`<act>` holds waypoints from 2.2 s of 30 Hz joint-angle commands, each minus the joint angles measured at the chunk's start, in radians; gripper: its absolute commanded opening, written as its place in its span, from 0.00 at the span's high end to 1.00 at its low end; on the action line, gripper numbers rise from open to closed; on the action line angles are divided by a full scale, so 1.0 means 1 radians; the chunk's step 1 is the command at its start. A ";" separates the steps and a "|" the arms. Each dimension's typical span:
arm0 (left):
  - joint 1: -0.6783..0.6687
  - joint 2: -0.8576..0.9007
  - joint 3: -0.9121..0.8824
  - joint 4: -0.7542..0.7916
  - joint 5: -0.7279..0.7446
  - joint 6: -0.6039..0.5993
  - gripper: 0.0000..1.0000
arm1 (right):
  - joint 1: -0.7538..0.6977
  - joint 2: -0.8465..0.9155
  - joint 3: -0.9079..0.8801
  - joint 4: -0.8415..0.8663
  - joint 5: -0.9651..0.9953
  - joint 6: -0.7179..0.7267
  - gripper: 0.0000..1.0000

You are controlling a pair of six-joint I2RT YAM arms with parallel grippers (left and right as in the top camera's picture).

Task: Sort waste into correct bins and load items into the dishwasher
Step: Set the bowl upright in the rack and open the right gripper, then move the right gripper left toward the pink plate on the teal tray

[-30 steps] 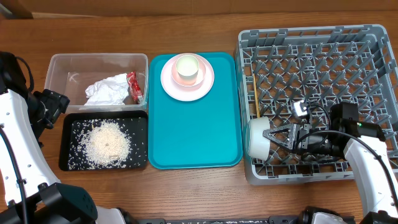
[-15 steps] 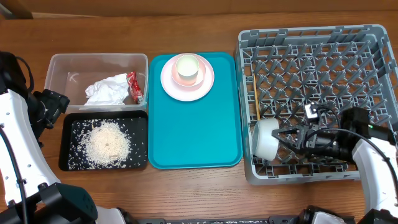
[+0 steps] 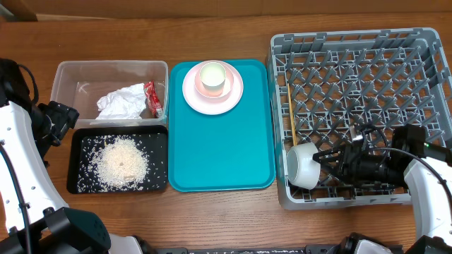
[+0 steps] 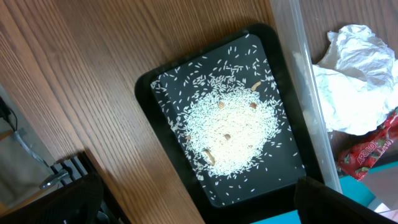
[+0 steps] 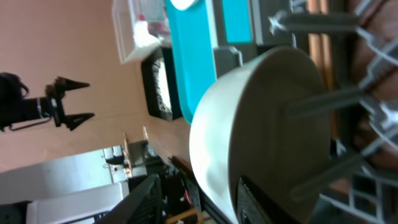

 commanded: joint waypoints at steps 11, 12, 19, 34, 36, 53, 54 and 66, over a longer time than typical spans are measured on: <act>-0.008 -0.012 0.023 -0.001 0.000 -0.010 0.00 | -0.003 -0.009 0.290 -0.031 0.401 0.222 0.53; -0.008 -0.012 0.023 -0.001 0.000 -0.010 0.00 | -0.003 -0.009 0.317 -0.046 0.423 0.240 0.53; -0.007 -0.012 0.023 -0.001 0.000 -0.010 0.00 | 0.034 -0.016 0.449 -0.218 0.419 0.181 0.75; -0.006 -0.012 0.023 -0.001 0.000 -0.010 0.00 | 0.240 -0.018 0.447 -0.309 0.352 0.098 0.86; -0.006 -0.012 0.023 -0.001 0.000 -0.010 0.00 | 0.276 -0.018 0.447 -0.310 0.352 0.098 0.86; -0.007 -0.012 0.023 -0.001 0.000 -0.010 0.00 | 0.520 -0.018 0.332 -0.120 0.447 0.347 0.91; -0.007 -0.012 0.023 -0.001 0.000 -0.010 0.00 | 0.534 -0.018 0.315 -0.097 0.448 0.362 0.91; -0.007 -0.012 0.023 -0.001 0.000 -0.010 0.00 | 0.615 -0.018 0.253 -0.042 0.916 0.679 0.91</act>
